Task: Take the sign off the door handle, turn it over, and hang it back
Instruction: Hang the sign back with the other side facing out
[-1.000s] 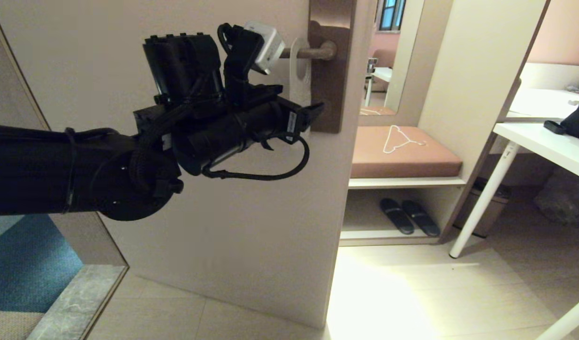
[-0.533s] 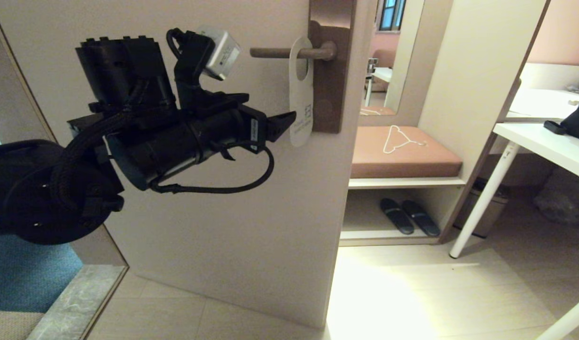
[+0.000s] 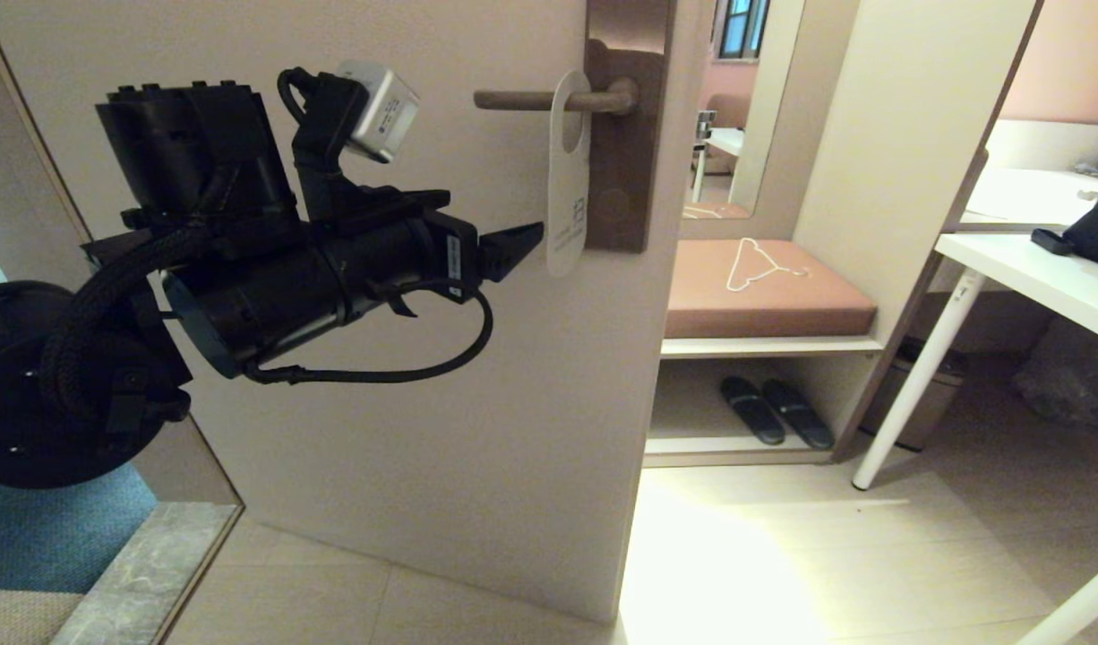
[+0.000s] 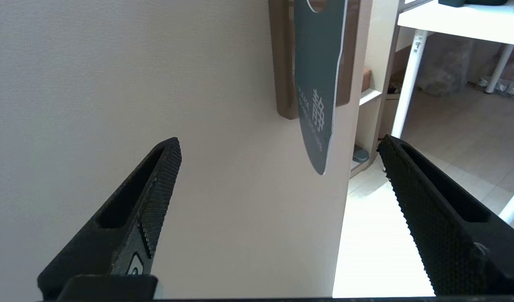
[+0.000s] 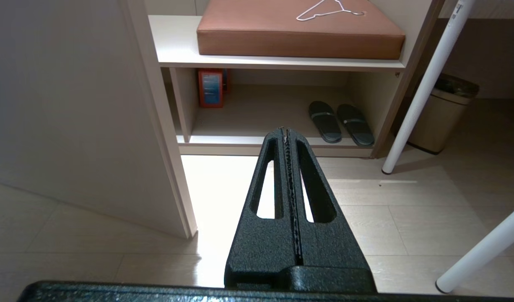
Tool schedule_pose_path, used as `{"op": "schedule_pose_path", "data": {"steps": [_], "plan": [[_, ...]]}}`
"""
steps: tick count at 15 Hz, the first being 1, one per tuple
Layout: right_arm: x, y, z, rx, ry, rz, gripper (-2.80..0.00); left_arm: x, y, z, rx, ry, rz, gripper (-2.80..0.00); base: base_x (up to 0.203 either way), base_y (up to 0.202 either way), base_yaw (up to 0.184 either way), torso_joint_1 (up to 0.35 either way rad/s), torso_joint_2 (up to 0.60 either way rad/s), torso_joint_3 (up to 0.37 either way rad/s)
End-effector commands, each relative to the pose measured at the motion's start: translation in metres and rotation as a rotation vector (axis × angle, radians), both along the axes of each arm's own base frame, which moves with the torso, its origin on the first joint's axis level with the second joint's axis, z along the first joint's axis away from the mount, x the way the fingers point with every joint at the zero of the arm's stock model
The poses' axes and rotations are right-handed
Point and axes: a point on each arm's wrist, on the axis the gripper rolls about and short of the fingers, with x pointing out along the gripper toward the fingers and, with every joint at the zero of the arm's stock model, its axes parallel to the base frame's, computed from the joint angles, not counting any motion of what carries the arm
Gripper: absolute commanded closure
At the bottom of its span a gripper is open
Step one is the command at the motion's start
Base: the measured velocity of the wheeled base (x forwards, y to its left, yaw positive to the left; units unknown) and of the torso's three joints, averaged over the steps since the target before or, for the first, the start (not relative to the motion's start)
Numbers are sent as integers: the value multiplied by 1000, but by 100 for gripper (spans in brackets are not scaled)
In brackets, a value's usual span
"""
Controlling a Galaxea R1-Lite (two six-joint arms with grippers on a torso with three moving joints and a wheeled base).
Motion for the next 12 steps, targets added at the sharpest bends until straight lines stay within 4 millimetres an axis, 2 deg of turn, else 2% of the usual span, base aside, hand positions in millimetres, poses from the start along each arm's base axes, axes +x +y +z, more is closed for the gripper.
{"op": "schedule_pose_path", "data": {"steps": [1, 9, 10, 12], "plan": [[0, 0, 0, 0, -1, 0, 0, 1, -1, -2, 3, 1, -1, -280, 0, 0, 0, 0, 0, 0], [0, 0, 0, 0, 1, 0, 0, 4, -3, -5, 9, 9, -21, -280, 0, 0, 0, 0, 0, 0], [0, 0, 0, 0, 1, 0, 0, 4, -3, -5, 9, 9, -21, 0, 0, 0, 0, 0, 0, 0], [0, 0, 0, 0, 1, 0, 0, 5, -4, -6, 12, 10, -21, 0, 0, 0, 0, 0, 0, 0]]}}
